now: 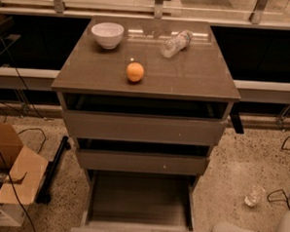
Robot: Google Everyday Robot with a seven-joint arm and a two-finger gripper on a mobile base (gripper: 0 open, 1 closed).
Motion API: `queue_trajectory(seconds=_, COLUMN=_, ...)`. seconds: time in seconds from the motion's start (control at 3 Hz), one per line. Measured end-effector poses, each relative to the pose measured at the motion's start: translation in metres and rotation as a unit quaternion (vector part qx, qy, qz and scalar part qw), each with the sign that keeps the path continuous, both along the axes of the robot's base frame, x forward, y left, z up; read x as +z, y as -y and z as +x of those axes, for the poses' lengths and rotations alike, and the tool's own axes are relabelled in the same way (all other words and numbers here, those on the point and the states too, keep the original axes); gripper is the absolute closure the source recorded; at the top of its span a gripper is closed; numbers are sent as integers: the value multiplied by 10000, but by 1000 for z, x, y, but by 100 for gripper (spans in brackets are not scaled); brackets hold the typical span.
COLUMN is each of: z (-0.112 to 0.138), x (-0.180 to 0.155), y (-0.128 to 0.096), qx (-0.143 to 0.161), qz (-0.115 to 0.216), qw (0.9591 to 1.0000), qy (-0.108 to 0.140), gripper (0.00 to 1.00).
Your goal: Close bottom drawer
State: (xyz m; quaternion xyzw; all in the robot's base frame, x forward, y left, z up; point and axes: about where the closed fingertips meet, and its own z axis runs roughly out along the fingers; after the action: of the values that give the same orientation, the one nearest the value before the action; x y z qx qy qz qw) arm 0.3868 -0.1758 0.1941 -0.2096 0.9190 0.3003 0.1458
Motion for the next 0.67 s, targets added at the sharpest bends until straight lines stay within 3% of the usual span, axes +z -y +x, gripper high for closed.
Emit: queue_trajectory(seconds=0.67, z=13, x=-12, y=-5, qx=-18, qz=57, qw=9999, qy=92, gripper=100)
